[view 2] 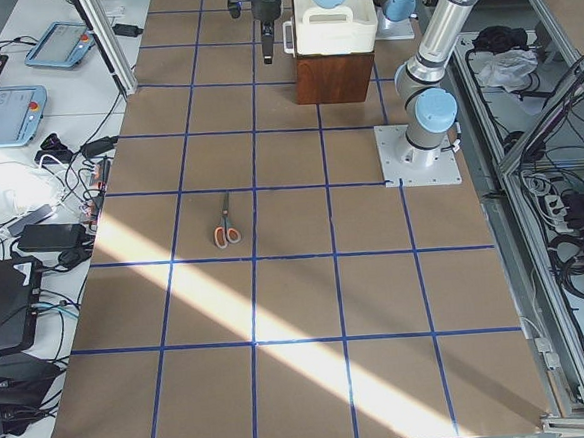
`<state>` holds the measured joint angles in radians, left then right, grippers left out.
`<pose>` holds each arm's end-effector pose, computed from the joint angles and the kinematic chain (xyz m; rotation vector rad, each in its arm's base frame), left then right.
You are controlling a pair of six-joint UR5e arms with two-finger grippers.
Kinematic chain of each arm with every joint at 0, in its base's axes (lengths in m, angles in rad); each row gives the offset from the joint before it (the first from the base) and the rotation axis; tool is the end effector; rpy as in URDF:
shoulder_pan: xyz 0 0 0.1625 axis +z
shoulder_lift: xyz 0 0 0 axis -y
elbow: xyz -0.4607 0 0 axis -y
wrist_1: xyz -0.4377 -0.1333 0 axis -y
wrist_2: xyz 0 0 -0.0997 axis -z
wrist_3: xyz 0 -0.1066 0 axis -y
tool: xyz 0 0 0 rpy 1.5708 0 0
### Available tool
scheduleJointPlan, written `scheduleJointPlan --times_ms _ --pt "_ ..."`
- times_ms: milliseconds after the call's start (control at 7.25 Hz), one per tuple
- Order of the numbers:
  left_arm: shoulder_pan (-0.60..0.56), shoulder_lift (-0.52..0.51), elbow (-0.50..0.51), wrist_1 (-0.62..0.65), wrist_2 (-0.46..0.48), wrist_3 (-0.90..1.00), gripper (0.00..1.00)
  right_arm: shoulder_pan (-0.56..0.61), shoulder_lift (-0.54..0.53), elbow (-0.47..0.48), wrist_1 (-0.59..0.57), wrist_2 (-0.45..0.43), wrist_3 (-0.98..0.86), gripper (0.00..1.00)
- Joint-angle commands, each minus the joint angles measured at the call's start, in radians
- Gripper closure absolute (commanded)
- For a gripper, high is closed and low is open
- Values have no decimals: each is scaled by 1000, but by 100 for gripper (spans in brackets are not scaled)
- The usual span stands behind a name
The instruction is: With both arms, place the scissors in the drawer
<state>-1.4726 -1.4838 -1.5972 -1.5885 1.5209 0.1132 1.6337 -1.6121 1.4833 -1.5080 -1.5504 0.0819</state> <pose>-0.0888 -0.5122 0.5459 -0.0249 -3.0955 0.0742 0.1680 -0.5120 0.5793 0.0285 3.1147 -0.1003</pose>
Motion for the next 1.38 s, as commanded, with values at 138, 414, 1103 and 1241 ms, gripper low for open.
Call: scheduleJointPlan --times_ms 138,414,1103,1241 --pt "0 2 -1 2 -4 -3 0 0 -3 2 2 -2 -1 0" --pt "2 0 -1 -1 -1 8 0 3 -3 2 2 1 -1 0" --pt "173 -19 17 -11 21 300 0 9 8 6 -6 16 -99 0" --pt "214 -27 17 -7 25 369 0 21 18 6 -11 16 -190 0"
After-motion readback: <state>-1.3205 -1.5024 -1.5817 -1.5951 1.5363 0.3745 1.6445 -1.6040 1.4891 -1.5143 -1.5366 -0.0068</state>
